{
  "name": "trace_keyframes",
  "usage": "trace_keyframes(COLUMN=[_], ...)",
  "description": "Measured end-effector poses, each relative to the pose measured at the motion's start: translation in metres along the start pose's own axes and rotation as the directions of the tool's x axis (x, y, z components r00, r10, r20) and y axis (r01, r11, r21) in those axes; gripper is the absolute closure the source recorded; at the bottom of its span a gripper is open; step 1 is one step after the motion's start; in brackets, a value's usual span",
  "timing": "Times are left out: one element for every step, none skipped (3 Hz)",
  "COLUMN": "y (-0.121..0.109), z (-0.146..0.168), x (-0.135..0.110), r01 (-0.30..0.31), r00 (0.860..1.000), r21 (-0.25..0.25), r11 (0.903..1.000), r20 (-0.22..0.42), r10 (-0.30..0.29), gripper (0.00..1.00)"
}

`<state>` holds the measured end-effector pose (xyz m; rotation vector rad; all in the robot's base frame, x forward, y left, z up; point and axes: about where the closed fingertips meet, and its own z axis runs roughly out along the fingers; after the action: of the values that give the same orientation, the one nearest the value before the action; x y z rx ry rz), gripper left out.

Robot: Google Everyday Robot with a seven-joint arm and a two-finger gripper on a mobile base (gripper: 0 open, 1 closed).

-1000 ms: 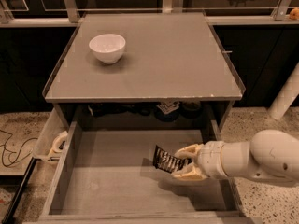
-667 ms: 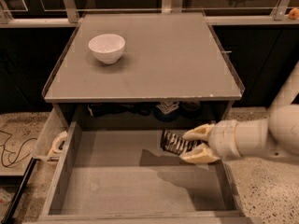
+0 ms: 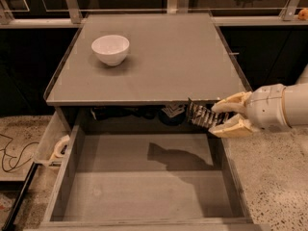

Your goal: Pick rxbar chocolate from top drawer and place on counter

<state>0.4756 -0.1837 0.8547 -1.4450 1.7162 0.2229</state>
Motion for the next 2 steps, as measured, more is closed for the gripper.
trace_keyframes(y=[-0.009, -0.039], z=[0.0, 0.007], x=[-0.009, -0.029], r01=[0.014, 0.054], r00=[1.0, 0.998], r21=[0.005, -0.007], r11=[0.9999, 0.9985], r20=[0.003, 0.019], r10=[-0.014, -0.054], gripper=[1.0, 1.0])
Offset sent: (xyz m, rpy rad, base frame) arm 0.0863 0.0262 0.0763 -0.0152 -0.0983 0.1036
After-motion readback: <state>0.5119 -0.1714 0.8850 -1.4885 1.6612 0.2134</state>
